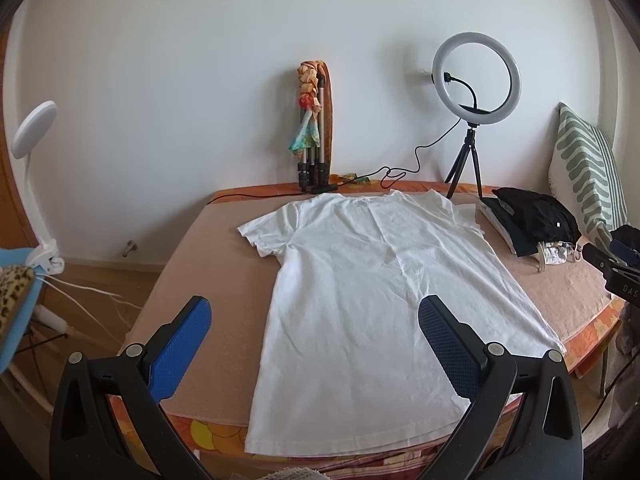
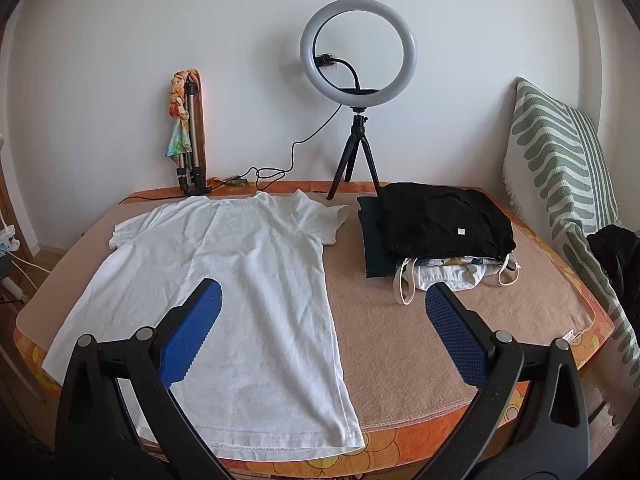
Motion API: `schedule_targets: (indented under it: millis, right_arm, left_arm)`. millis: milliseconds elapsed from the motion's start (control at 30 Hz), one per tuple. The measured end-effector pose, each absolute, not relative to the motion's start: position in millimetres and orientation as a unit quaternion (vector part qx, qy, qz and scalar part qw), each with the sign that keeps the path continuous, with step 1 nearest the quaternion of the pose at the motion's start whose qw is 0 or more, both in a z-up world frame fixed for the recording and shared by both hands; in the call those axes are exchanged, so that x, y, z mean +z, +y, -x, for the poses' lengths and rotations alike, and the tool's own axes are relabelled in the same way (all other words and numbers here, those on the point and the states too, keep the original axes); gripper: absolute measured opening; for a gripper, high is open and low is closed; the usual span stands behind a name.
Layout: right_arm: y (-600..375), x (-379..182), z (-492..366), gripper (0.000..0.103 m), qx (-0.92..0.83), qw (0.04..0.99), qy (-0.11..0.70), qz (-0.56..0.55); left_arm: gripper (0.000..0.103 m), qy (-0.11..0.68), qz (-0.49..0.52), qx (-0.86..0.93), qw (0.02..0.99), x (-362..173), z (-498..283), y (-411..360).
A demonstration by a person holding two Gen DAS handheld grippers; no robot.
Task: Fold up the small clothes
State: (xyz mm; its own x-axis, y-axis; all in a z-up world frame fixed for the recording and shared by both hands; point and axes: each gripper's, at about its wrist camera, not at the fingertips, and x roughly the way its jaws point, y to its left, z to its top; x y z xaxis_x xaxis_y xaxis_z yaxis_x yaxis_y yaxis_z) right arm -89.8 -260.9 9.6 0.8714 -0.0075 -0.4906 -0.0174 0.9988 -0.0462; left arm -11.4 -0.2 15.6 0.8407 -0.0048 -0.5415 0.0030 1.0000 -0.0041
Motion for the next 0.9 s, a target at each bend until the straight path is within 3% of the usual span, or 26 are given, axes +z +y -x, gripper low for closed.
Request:
schedule_targets:
  millis: [900]
  right_arm:
    - [-261.6, 10.0, 89.0, 0.103, 0.005, 0.967, 0.254, 0.02]
  left_arm:
    - [0.103, 0.274, 0.004, -0.002, 0.962, 19.9, 15.9, 0.2]
